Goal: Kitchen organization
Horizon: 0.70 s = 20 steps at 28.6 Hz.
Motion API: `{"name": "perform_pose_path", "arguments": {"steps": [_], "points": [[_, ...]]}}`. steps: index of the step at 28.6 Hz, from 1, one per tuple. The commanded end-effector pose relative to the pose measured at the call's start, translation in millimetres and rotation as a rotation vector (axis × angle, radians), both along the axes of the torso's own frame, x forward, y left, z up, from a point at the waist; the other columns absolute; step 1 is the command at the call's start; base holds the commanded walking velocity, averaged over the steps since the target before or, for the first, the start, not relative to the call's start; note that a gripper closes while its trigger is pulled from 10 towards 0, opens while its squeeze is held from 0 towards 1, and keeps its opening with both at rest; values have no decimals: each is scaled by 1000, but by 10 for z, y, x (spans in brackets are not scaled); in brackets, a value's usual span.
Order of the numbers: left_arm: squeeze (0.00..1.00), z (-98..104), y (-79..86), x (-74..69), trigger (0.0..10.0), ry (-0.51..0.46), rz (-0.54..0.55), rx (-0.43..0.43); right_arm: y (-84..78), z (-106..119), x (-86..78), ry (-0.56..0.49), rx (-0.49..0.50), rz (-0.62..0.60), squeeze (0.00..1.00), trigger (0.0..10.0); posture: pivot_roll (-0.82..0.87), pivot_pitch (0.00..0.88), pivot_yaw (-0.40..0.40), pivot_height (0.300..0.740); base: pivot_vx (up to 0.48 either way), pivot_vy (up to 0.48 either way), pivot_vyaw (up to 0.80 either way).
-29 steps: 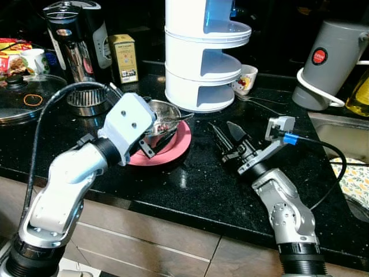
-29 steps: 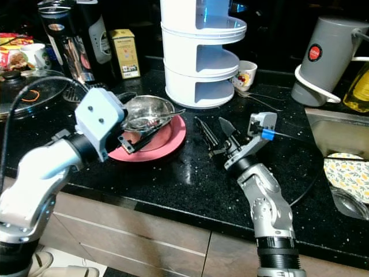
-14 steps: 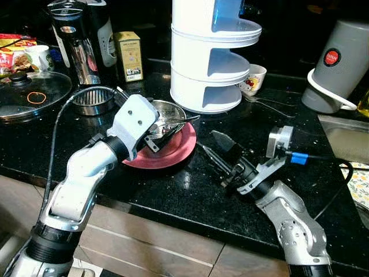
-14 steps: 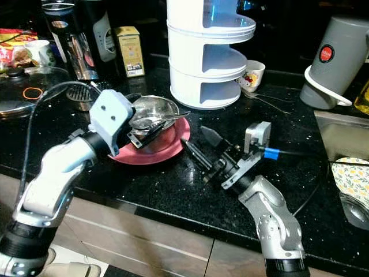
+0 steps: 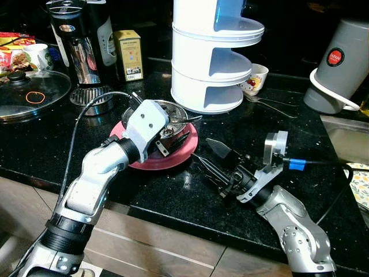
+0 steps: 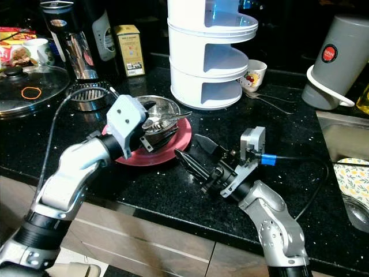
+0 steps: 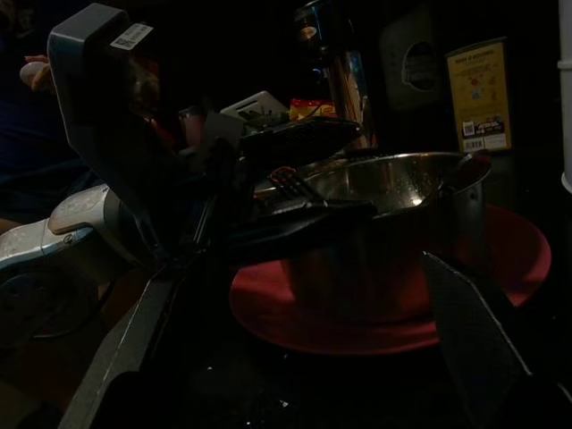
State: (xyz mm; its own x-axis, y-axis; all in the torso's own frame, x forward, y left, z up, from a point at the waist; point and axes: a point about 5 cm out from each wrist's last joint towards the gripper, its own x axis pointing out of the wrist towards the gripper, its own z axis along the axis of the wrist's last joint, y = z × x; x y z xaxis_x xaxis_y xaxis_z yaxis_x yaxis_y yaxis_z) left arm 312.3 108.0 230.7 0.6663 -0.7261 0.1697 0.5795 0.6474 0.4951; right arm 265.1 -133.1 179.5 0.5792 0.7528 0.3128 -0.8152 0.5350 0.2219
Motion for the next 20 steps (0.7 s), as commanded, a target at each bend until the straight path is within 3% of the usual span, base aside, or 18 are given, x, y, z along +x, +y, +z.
{"name": "perform_pose_path", "arguments": {"steps": [1, 13, 20], "points": [[0, -42, -34, 16, 0, 18, -17, 10, -8, -27, -14, 20, -3, 0, 0, 10000, 3, 0, -33, 740, 0, 0, 0], [0, -88, -26, -101, 0, 34, -28, 9, 4, -39, 21, 27, -13, -11, 0, 10000, 10, 0, -29, 740, 0, 0, 0], [0, 46, -6, -86, 0, 5, -15, -25, 3, -26, 48, 27, -12, -35, 0, 10000, 7, 0, -27, 740, 0, 0, 0]]}}
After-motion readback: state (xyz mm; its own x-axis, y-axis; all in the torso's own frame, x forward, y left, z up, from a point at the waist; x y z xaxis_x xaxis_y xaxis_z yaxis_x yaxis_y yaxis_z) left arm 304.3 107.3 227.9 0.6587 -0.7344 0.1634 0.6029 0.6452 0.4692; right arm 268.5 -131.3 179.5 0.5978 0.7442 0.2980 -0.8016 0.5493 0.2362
